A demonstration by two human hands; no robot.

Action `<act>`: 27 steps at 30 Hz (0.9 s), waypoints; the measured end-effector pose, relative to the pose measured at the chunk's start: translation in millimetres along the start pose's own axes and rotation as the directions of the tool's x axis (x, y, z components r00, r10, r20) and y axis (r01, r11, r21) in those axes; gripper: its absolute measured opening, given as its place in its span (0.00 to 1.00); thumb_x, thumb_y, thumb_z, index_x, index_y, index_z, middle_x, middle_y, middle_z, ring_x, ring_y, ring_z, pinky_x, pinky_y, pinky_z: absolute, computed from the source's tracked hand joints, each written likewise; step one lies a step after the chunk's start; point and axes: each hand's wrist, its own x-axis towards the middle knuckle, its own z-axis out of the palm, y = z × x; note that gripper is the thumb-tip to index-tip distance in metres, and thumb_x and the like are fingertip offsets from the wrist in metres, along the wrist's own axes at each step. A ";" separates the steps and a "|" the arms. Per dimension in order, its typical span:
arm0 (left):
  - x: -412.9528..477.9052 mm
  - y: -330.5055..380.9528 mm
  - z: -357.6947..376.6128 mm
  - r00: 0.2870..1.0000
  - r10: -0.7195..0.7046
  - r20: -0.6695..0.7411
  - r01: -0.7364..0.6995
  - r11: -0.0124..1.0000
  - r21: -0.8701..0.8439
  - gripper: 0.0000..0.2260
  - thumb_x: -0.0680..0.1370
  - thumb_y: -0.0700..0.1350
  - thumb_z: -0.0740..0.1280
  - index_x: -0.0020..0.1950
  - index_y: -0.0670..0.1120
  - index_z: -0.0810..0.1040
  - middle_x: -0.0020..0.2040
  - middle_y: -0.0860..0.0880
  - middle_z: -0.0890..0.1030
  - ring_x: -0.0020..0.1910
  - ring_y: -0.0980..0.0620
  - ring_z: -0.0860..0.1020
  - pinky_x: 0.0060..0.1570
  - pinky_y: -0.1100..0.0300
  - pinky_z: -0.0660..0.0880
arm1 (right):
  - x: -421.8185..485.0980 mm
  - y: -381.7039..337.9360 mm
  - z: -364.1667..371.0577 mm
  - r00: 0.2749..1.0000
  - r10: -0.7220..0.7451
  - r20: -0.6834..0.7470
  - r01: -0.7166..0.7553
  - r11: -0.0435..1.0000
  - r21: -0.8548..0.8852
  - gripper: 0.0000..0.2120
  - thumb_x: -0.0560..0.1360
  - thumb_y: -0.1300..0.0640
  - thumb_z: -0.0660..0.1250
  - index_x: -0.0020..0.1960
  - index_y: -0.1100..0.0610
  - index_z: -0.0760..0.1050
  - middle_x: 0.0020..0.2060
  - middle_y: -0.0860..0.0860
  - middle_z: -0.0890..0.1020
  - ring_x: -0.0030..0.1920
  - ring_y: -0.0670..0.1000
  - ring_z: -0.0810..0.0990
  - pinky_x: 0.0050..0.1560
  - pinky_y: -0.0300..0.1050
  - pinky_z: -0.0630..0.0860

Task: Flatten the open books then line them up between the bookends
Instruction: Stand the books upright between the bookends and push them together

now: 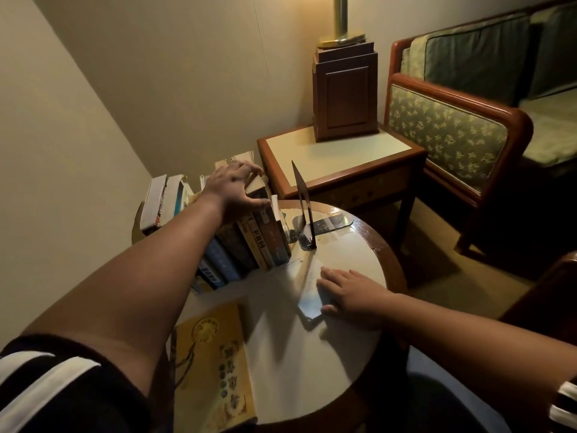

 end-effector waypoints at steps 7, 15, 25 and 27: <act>-1.2 -0.1 2.7 0.999 0.017 -0.040 -0.017 1.000 -0.001 0.33 0.70 0.62 0.72 0.72 0.56 0.67 0.75 0.47 0.65 0.72 0.39 0.64 0.66 0.38 0.67 | -7.7 56.4 -13.8 0.973 0.230 0.009 -0.230 0.966 0.121 0.27 0.79 0.35 0.58 0.69 0.52 0.70 0.70 0.54 0.68 0.67 0.56 0.71 0.67 0.52 0.71; 1.4 -4.9 2.1 1.000 0.008 -0.006 -0.008 0.999 -0.049 0.37 0.66 0.67 0.72 0.72 0.56 0.67 0.75 0.47 0.66 0.72 0.40 0.65 0.65 0.37 0.68 | -10.4 59.7 -19.7 0.887 0.454 -0.080 -0.421 0.869 0.260 0.39 0.68 0.29 0.68 0.71 0.50 0.67 0.66 0.53 0.75 0.63 0.55 0.74 0.60 0.56 0.77; 2.6 -6.9 4.1 0.999 0.026 -0.036 -0.028 0.998 -0.054 0.47 0.57 0.76 0.60 0.72 0.55 0.68 0.75 0.47 0.66 0.72 0.40 0.65 0.65 0.36 0.67 | 35.6 80.0 -42.2 0.909 0.416 -0.026 -0.380 0.854 0.356 0.53 0.64 0.38 0.78 0.80 0.47 0.54 0.76 0.52 0.63 0.75 0.59 0.61 0.71 0.59 0.65; 2.9 -8.2 5.5 0.998 0.030 -0.046 -0.032 0.999 -0.037 0.46 0.58 0.76 0.58 0.72 0.55 0.68 0.75 0.47 0.66 0.72 0.40 0.65 0.64 0.36 0.68 | 41.6 84.0 -43.4 0.908 0.418 0.012 -0.404 0.869 0.284 0.54 0.62 0.35 0.78 0.80 0.48 0.55 0.76 0.52 0.62 0.73 0.59 0.60 0.70 0.58 0.66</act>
